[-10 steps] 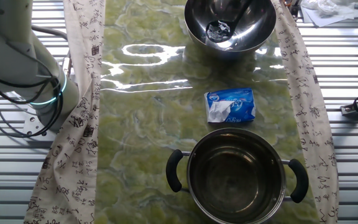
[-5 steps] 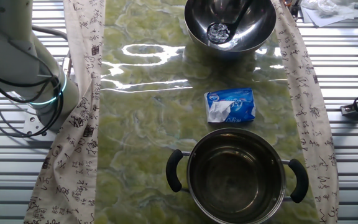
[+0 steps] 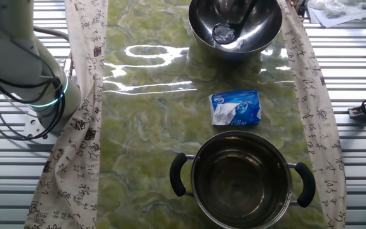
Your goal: Scoop water with a large spoon from one bowl to another
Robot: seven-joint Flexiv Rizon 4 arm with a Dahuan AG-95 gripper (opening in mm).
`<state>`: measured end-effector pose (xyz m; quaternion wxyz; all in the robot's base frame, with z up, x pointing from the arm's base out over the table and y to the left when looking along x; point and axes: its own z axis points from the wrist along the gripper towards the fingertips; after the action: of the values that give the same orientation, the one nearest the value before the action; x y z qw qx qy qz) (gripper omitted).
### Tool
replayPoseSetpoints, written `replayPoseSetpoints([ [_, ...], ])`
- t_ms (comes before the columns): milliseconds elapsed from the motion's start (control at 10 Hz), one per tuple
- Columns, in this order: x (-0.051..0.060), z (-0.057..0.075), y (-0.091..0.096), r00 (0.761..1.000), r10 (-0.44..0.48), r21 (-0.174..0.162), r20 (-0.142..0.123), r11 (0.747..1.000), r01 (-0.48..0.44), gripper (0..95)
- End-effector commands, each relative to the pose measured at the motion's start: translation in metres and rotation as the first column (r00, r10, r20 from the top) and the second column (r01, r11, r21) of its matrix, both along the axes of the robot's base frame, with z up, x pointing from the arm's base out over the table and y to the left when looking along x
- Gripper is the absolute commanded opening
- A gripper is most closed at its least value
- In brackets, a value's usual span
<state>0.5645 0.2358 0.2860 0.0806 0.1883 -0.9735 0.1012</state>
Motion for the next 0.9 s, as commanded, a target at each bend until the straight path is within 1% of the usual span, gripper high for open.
replayPoseSetpoints([
  [100,0.0007,0.0002,0.0001,1.0,0.01,-0.012,-0.002,1.0,-0.01,0.0],
  [200,0.0006,0.0001,0.0004,1.0,0.015,-0.021,-0.002,1.0,-0.015,0.0],
  [500,0.0006,0.0,0.0006,1.0,0.016,-0.029,-0.004,0.999,-0.016,0.0],
  [900,0.0006,0.0,0.0006,1.0,0.028,-0.026,-0.008,0.999,-0.028,0.0],
])
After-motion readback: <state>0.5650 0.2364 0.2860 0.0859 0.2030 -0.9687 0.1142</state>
